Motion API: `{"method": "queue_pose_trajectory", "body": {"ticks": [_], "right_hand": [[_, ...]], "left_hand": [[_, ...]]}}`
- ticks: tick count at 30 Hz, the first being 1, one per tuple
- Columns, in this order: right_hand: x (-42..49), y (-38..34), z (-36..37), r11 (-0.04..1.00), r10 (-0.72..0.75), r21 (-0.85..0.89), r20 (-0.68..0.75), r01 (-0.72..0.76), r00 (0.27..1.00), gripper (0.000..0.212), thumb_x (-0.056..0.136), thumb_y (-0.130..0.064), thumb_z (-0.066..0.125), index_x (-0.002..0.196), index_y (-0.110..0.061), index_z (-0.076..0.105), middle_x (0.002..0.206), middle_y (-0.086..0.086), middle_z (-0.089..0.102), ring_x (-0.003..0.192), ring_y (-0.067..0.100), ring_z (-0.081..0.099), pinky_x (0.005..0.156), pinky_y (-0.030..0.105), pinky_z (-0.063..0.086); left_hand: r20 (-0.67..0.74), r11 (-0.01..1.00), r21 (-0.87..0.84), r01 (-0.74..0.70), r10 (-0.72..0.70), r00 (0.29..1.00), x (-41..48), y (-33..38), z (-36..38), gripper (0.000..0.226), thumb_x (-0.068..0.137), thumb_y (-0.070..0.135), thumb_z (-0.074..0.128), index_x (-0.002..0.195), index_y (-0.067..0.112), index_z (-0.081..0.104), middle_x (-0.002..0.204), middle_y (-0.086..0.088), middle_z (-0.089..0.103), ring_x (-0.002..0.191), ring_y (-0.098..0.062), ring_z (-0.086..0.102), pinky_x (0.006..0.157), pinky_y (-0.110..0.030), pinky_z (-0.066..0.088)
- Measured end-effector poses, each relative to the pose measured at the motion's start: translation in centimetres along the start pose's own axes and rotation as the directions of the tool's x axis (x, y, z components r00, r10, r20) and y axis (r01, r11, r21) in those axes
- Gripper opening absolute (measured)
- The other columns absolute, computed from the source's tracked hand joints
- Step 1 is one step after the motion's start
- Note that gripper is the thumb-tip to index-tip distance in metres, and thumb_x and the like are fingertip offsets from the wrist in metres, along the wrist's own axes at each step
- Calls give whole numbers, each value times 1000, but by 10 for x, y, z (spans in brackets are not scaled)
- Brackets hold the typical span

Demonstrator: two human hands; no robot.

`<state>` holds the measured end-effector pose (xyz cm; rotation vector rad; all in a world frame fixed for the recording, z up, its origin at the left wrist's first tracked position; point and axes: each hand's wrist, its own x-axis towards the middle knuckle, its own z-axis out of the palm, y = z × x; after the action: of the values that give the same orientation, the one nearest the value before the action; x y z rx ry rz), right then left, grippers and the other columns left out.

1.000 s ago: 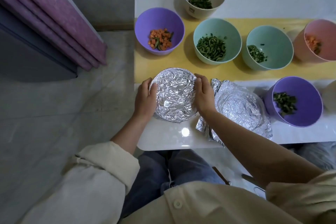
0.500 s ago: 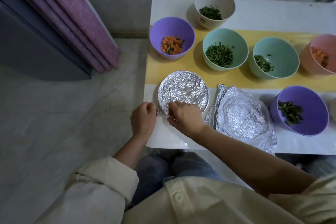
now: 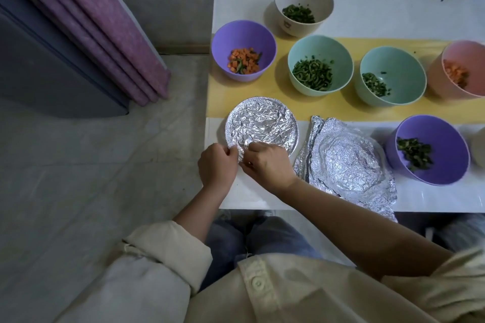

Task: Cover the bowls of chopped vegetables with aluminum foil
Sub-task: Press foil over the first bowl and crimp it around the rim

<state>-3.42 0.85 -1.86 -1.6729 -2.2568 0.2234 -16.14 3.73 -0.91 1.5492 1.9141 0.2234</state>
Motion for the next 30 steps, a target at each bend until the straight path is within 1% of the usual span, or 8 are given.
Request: {"method": "queue_pose_trajectory", "body": {"ticks": [6, 10, 15, 19, 21, 23, 28, 30], "right_hand": [[1, -3, 9, 997, -2, 76, -9, 2, 1000, 23, 69, -11, 73, 54, -12, 56, 59, 3, 50, 52, 26, 55, 41, 25, 32], [2, -2, 6, 997, 6, 83, -53, -2, 999, 19, 70, -12, 66, 54, -11, 57, 58, 3, 51, 51, 26, 55, 43, 22, 29], [1, -1, 7, 995, 14, 97, -100, -4, 995, 33, 83, -27, 48, 55, -11, 57, 59, 2, 52, 51, 25, 56, 40, 25, 33], [-2, 6, 4, 989, -21, 143, -38, 26, 999, 28, 83, -38, 61, 72, -12, 65, 70, 2, 57, 62, 25, 59, 43, 29, 41], [-7, 10, 0, 991, -31, 132, -5, 32, 999, 26, 74, -35, 78, 79, -13, 64, 75, 2, 59, 66, 25, 59, 47, 27, 40], [-11, 12, -2, 993, -18, 116, -10, 19, 1000, 25, 69, -25, 83, 75, -12, 62, 72, 3, 59, 63, 26, 59, 48, 25, 38], [-7, 7, 5, 991, -17, 134, -68, 26, 998, 20, 81, -16, 57, 62, -10, 56, 66, 4, 54, 60, 28, 56, 44, 32, 42], [-6, 5, 6, 988, -41, 143, -69, 51, 997, 21, 81, -13, 61, 62, -9, 57, 67, 5, 53, 61, 28, 55, 44, 32, 40]], "left_hand": [[57, 981, 183, -64, 54, 997, 5, 8, -7, 35, 103, 21, 41, 100, -8, 60, 108, -27, 65, 103, -43, 59, 79, -40, 41], [143, 985, 165, -39, 16, 990, 2, 6, -6, 51, 104, 32, 34, 99, -9, 64, 105, -27, 66, 101, -43, 59, 79, -39, 42], [128, 983, 180, -19, -5, 992, 2, 11, -3, 36, 103, 22, 39, 104, -6, 63, 110, -25, 66, 106, -43, 59, 73, -35, 36], [122, 984, 177, -19, -2, 993, 8, 11, -4, 34, 102, 20, 41, 106, -5, 64, 112, -24, 66, 105, -42, 60, 75, -37, 42], [113, 983, 181, -27, 6, 994, 13, 7, -4, 36, 102, 20, 41, 104, -6, 65, 109, -24, 67, 102, -41, 61, 71, -34, 37], [102, 985, 169, -29, 12, 995, 16, 5, -3, 38, 102, 22, 39, 101, -7, 65, 107, -25, 67, 100, -41, 61, 69, -32, 35], [69, 995, 95, 30, -37, 997, -3, 7, 2, 51, 106, 36, 37, 101, -7, 64, 107, -25, 66, 102, -43, 60, 71, -35, 35], [106, 995, 85, 44, -53, 993, -7, 4, 6, 49, 104, 36, 40, 99, -6, 64, 104, -24, 67, 98, -42, 61, 69, -35, 35]]}}
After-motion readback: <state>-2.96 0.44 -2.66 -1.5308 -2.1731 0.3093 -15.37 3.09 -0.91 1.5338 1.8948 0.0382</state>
